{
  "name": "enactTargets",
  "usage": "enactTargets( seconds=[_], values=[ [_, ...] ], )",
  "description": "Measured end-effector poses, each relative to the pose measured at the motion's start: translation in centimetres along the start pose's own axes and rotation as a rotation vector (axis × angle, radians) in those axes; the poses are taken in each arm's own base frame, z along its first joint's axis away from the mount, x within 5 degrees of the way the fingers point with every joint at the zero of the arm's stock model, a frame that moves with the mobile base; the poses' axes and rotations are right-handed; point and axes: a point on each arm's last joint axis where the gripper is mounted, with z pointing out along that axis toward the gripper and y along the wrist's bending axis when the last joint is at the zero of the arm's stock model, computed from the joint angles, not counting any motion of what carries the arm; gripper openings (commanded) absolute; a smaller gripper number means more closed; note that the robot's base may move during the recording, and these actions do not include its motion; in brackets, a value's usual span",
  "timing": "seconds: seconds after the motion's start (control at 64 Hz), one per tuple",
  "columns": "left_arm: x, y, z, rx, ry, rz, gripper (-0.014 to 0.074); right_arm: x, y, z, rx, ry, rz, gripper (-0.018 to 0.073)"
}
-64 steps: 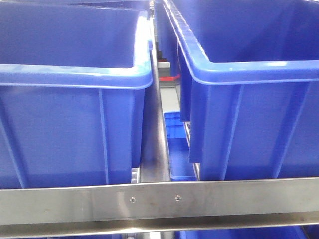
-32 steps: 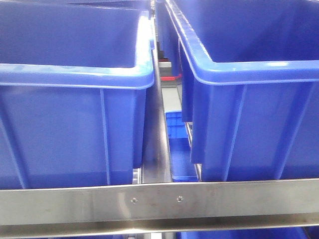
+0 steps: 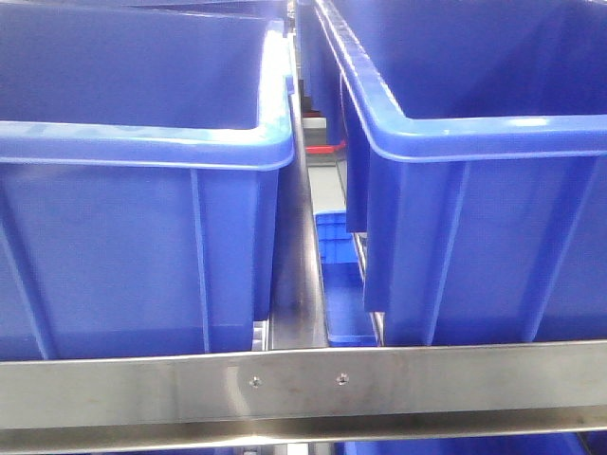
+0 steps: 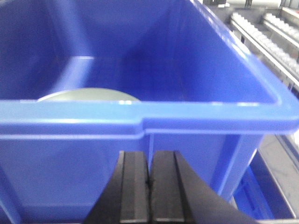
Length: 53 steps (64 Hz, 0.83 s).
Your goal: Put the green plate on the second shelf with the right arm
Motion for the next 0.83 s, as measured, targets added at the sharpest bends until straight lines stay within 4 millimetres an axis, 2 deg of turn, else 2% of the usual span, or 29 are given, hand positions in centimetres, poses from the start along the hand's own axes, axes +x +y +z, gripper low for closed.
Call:
enactTargets(
  seconds=[0.829],
  values=[
    [0.0, 0.0, 0.0, 0.0, 0.0, 0.0, 0.013, 0.1, 0.01, 0.0, -0.002, 0.011, 0.0, 0.0049]
  ],
)
